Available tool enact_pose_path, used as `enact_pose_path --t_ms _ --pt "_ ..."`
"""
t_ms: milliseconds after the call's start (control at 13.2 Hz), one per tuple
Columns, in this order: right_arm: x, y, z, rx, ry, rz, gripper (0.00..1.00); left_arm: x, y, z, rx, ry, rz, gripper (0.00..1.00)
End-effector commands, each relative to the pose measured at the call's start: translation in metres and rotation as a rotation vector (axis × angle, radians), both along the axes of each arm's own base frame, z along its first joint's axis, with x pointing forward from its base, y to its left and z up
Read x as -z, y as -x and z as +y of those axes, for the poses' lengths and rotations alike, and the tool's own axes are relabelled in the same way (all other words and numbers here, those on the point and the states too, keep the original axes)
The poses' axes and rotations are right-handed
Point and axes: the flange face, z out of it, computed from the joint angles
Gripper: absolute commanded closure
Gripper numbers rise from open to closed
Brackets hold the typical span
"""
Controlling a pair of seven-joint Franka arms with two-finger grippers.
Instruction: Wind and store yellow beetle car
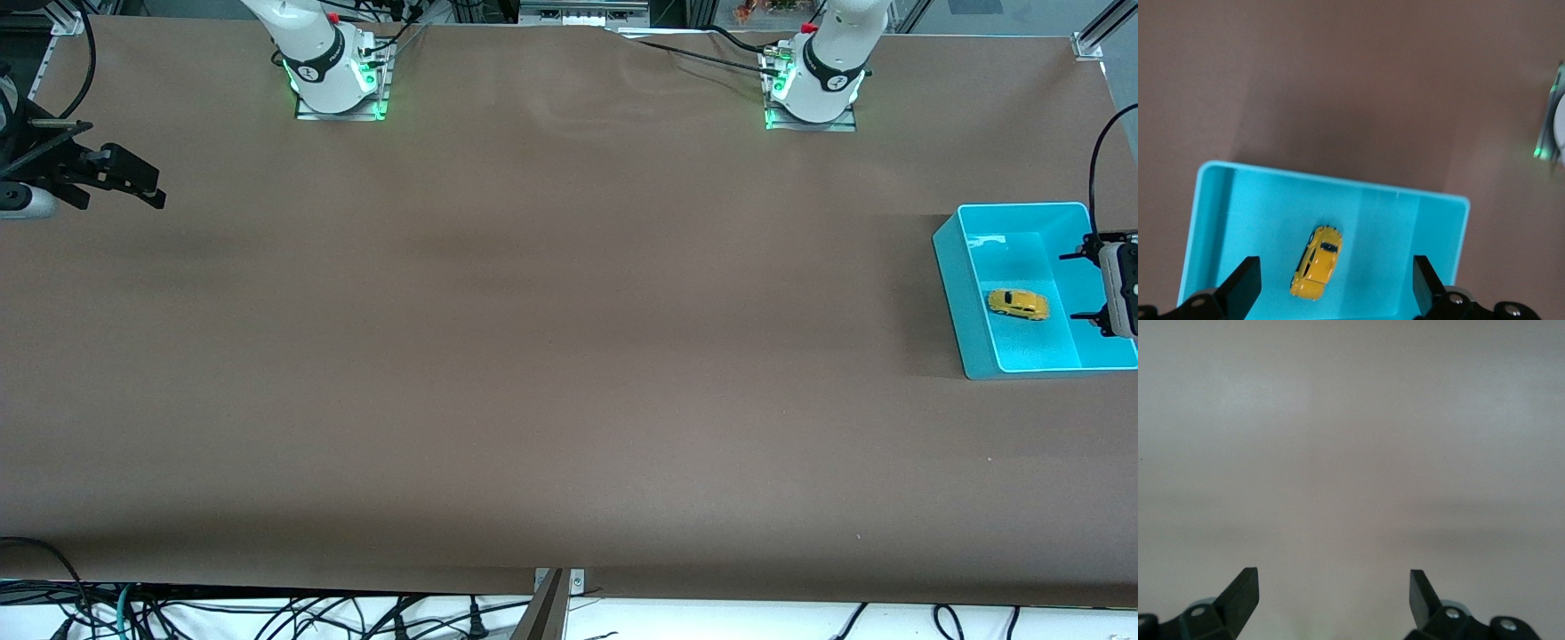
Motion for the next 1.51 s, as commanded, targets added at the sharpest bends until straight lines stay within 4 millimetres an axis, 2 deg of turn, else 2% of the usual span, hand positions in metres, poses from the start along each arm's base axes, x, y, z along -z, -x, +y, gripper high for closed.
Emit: enact_pose_path --t_ms 0,76,227,302,378,529,756,907,1134,1285,1436 --pt "-0.006 0.001 0.004 0.007 -0.004 0.009 0.00 -0.019 -0.015 -0.038 -0.186 -0.065 0.041 0.00" --pt "-0.007 0.002 0.005 0.006 -0.005 0.008 0.00 -0.028 -0.020 -0.064 -0.239 -0.085 0.041 0.00" --pt "-0.009 0.003 0.010 -0.002 -0.004 0.005 0.00 -0.055 -0.026 -0.102 -0.329 -0.118 0.018 0.00" --pt "-0.009 0.004 0.011 -0.004 -0.004 0.008 0.00 -0.076 -0.024 -0.119 -0.377 -0.149 -0.008 0.00" --pt "-0.009 0.004 0.011 -0.004 -0.006 0.011 0.00 -0.092 -0.025 -0.149 -0.410 -0.187 -0.030 0.00" --pt "-0.009 0.004 0.011 -0.004 -0.007 0.011 0.00 -0.114 -0.022 -0.195 -0.484 -0.267 -0.071 0.00" --pt "-0.005 0.005 0.008 0.004 -0.009 0.026 0.00 -0.139 -0.014 -0.246 -0.799 -0.262 -0.120 0.00" --pt "-0.003 0.006 0.007 0.006 -0.010 0.037 0.00 -0.143 -0.005 -0.262 -0.935 -0.235 -0.135 0.00" --pt "-0.003 0.007 0.007 0.007 -0.009 0.037 0.00 -0.151 0.019 -0.253 -1.155 -0.203 -0.199 0.00" --pt "-0.003 0.006 0.007 0.006 -0.009 0.039 0.00 -0.153 0.043 -0.257 -1.326 -0.228 -0.198 0.00" --pt "-0.003 0.006 0.007 0.006 -0.009 0.039 0.00 -0.156 0.051 -0.264 -1.331 -0.233 -0.202 0.00"
